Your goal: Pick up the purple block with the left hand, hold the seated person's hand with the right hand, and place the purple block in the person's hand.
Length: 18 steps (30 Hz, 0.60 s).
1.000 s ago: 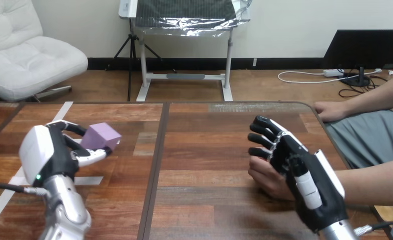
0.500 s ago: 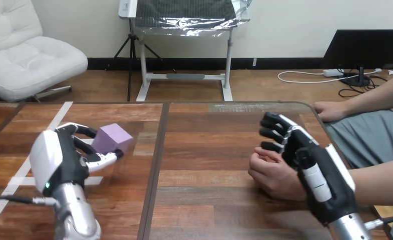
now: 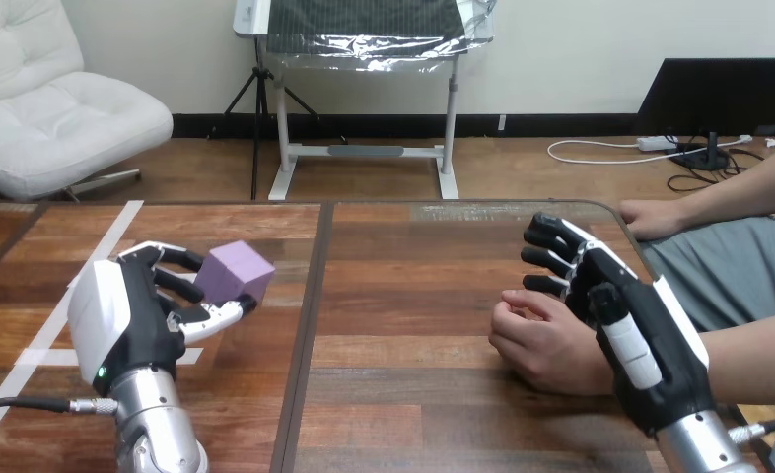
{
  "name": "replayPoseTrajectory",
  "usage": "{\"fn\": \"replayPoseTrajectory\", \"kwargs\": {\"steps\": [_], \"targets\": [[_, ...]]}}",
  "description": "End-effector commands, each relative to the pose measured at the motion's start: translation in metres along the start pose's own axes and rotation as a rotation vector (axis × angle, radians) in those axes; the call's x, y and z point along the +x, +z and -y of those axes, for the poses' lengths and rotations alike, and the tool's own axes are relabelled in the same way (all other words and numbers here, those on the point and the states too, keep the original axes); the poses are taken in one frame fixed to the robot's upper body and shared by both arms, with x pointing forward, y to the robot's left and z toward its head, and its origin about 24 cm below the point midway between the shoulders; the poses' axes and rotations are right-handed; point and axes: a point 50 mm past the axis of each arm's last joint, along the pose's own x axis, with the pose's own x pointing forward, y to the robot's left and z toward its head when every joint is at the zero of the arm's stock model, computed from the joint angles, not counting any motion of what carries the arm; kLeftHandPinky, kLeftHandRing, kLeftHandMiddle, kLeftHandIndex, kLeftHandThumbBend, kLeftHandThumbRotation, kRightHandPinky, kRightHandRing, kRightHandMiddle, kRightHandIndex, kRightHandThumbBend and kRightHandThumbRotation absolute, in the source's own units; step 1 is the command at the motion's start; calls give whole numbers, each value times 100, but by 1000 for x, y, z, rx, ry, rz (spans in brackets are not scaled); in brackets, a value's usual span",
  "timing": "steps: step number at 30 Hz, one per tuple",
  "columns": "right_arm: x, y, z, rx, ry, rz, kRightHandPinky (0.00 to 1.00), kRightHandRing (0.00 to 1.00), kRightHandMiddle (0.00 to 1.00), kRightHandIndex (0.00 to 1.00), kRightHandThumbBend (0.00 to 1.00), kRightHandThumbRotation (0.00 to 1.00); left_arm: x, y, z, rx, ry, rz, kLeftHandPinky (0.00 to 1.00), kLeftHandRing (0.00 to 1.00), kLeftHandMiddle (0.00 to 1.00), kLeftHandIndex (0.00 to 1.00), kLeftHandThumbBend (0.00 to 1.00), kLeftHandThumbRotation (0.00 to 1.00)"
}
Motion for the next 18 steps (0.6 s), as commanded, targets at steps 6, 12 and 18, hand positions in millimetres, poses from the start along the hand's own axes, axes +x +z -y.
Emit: {"fn": "replayPoseTrajectory", "kwargs": {"steps": [6,12,18], "targets": [[39,32,10,-90,7,166,79,86,87,87,100,86,11,49,-25,-92,99,176,20,29,39,46,70,0],[41,33,15,-172,15,165,82,88,89,88,98,88,7,54,-28,-120,99,185,22,31,40,46,69,0],[45,35,24,-260,33,152,84,89,91,89,98,86,2,58,-31,-150,105,219,23,32,40,46,69,0]]}}
